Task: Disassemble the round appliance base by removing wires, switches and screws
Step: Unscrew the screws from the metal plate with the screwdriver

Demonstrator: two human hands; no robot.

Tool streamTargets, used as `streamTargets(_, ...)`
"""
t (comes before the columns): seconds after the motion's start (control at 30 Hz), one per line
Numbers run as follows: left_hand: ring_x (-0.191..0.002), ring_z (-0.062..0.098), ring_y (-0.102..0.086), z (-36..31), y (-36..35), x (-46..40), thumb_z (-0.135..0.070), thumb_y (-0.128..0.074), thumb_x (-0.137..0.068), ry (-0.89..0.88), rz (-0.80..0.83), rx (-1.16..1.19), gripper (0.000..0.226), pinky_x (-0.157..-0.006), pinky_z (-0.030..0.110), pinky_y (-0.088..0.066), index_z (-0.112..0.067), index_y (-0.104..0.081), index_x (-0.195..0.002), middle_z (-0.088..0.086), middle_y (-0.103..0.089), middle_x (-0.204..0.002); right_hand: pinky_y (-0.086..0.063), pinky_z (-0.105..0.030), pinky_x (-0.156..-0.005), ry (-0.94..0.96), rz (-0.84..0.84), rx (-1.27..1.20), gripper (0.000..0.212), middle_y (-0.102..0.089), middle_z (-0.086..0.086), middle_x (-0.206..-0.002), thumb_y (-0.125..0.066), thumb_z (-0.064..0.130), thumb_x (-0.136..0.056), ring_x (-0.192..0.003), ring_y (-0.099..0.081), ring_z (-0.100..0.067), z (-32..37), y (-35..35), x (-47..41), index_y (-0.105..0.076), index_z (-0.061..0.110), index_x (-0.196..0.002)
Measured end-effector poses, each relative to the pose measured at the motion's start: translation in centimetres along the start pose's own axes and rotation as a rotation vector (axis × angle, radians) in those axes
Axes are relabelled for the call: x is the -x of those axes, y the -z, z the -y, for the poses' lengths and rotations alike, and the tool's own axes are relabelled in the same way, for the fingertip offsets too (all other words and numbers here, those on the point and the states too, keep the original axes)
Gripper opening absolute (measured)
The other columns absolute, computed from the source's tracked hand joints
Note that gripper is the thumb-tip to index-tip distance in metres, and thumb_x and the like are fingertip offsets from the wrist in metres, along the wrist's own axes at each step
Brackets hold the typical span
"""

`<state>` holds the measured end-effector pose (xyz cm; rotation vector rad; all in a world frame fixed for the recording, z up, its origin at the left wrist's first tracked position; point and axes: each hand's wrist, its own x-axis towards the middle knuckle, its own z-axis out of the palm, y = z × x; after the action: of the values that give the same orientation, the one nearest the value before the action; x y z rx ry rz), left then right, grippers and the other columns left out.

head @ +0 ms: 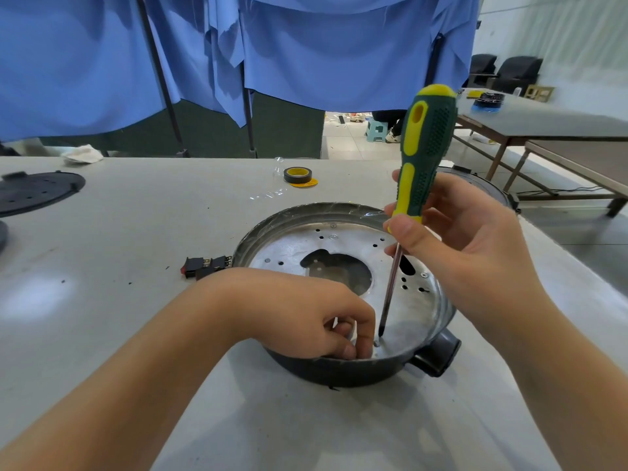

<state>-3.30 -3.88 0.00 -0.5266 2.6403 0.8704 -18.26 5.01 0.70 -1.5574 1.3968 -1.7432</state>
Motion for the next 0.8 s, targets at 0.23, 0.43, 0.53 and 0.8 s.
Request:
streamTargets(0.23,-0.064,0.001,-0.047,0.3,-0.2,-0.4,-0.03,-0.059,-0.091,-0.01,-0.078,0.023,0.008,-0.059,0.012,-0.04,-0.036,-0.063,-0.094,-0.005,-0.058,-0.087,-0.056,-0.02,-0.065,0.001,-0.082,-0.072,0.035,-0.069,-0.008,-0.097,-0.065,0.024,-0.072,-0.089,-0.068,-0.014,0.4,0.6,-0.1,-0.062,0.024,-0.107)
streamTargets(0.43,-0.072,0.003,-0.05,0.3,0.1,-0.5,-0.032,-0.062,-0.089,-0.025,-0.075,-0.008,0.008,-0.063,0.009,-0.04,-0.04,-0.063,-0.087,-0.007,-0.059,-0.087,-0.056,-0.018,-0.063,-0.04,-0.061,-0.077,0.033,-0.068,-0.007,-0.095,-0.065,0.025,-0.07,-0.086,-0.068,-0.014,0.2,0.6,-0.3,-0.062,0.025,-0.102)
streamTargets(0.53,-0.067,-0.001,-0.047,0.3,0.0,-0.7,-0.031,-0.061,-0.09,-0.026,-0.065,-0.005,0.01,-0.061,0.009,-0.039,-0.04,-0.061,-0.085,-0.007,-0.058,-0.086,-0.056,-0.019,-0.062,-0.041,-0.048,-0.058,0.032,-0.068,-0.006,-0.095,-0.066,0.025,-0.071,-0.087,-0.067,-0.018,0.0,0.6,-0.3,-0.063,0.026,-0.102)
streamTargets(0.8,-0.064,-0.002,-0.044,0.6,0.6,-0.9,-0.031,-0.062,-0.09,-0.051,0.001,0.032,0.006,-0.059,0.008,-0.038,-0.036,-0.063,-0.087,-0.011,-0.051,-0.077,-0.057,-0.021,-0.062,-0.034,-0.006,0.016,0.029,-0.069,-0.004,-0.096,-0.068,0.01,-0.081,-0.089,-0.067,-0.015,-0.6,0.3,-0.2,-0.061,0.028,-0.103)
